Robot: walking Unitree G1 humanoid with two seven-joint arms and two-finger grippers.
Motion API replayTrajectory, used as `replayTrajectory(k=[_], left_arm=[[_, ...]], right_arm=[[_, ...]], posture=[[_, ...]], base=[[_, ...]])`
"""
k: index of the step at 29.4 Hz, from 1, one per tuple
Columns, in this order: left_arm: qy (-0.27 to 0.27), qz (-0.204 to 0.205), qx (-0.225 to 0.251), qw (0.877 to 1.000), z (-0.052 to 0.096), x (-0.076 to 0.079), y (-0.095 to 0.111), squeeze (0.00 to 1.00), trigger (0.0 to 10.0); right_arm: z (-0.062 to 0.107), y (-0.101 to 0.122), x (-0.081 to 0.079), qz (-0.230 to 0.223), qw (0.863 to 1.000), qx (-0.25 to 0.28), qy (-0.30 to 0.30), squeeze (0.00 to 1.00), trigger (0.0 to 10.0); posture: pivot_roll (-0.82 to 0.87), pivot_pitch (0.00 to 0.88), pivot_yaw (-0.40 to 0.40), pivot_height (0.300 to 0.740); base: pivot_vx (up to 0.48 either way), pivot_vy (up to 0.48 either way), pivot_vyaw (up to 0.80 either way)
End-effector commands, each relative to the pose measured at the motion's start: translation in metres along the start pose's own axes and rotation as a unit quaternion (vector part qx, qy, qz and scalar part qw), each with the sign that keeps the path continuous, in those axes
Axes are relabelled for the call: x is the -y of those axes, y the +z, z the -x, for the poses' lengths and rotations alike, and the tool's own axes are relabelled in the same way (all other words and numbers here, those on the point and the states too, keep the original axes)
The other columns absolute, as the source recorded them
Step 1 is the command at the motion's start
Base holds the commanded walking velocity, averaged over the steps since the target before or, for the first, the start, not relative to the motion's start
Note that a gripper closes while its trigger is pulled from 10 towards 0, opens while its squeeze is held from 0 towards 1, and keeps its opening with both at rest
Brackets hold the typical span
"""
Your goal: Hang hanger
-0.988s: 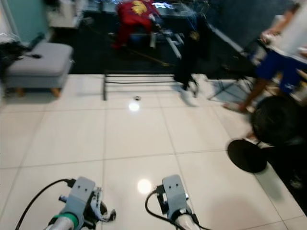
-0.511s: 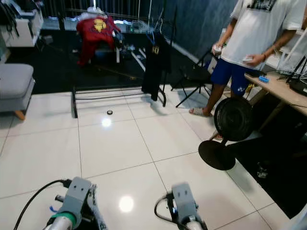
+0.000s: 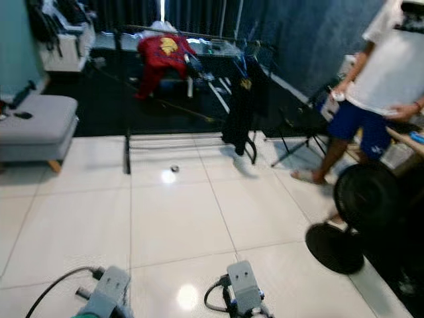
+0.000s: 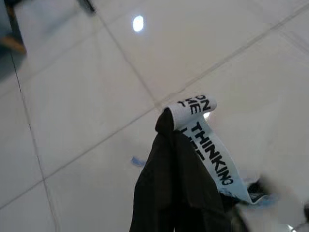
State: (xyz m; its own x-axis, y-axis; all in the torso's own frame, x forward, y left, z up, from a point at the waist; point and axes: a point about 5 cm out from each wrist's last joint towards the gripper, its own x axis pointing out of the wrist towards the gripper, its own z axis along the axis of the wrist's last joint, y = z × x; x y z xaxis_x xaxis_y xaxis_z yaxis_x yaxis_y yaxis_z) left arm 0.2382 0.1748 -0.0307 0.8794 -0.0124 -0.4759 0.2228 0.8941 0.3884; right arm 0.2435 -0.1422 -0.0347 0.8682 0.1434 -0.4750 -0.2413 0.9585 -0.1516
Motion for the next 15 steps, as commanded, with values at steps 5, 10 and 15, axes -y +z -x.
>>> replayTrajectory(k=[5,10,15], left_arm=[[-0.032,-0.014,0.001,0.999,-0.002,0.016,0.002,0.0,10.0],[-0.053,-0.043,-0.004,0.998,-0.004,0.022,0.001,0.0,10.0],[-0.06,-0.047,-0.027,0.997,-0.001,0.022,-0.01,0.0,10.0]], right_arm=[[0.017,-0.04,0.012,0.005,0.996,-0.088,-0.017,0.0,10.0],[0.022,-0.048,0.012,0.001,0.995,-0.099,-0.022,0.0,10.0],[0.021,-0.045,0.017,-0.037,0.995,-0.085,-0.044,0.0,10.0]], posture=[[-0.13,0.004,-0.02,0.74],[-0.17,0.013,-0.003,0.74],[-0.2,0.021,0.011,0.74]], base=[[0.277,0.0,0.0],[0.277,0.0,0.0],[0.283,0.0,0.0]])
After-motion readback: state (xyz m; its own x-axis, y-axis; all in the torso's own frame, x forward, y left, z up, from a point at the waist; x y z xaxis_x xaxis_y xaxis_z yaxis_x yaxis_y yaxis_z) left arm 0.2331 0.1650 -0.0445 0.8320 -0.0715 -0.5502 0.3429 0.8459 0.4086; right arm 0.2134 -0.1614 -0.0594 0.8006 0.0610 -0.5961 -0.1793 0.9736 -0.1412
